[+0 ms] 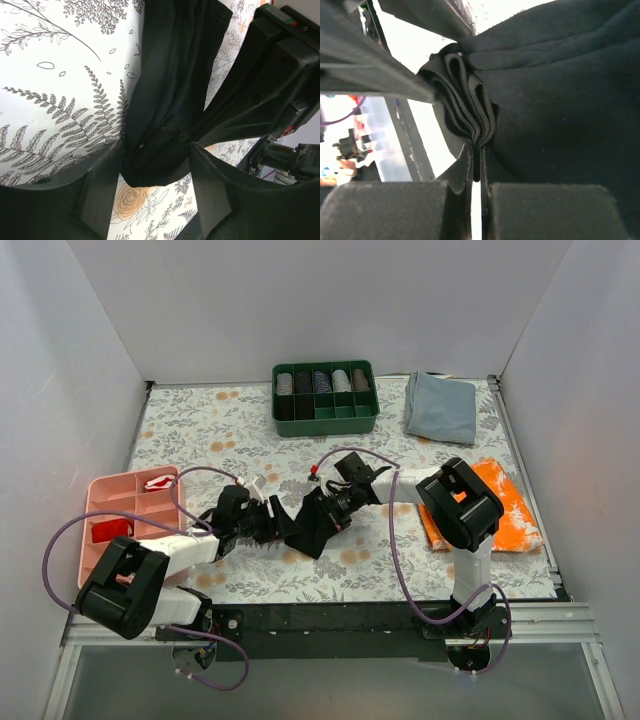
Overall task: Roll the underwear
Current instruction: Roll the underwear to the center of the board.
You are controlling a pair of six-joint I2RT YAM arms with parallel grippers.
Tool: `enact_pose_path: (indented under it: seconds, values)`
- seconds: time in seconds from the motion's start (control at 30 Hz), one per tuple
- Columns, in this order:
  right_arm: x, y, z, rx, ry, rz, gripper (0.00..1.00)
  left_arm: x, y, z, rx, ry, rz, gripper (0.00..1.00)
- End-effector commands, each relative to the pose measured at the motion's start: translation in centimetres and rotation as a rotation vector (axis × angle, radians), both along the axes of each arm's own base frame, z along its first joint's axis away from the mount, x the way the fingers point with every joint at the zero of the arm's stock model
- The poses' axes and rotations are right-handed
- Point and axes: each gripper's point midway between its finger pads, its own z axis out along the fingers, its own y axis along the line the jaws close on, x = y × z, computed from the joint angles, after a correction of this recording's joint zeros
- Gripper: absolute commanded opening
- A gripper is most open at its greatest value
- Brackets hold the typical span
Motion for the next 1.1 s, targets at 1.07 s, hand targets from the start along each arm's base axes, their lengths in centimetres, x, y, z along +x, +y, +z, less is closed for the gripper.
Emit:
enact_pose_path:
  seconds: [1.07]
  values:
    - [2.9,-2.8,-4.3,-0.269,-0.101,0.051,0.01,-0.5,0.3,-1.1,0.020,-0.058,-0.041,0.54]
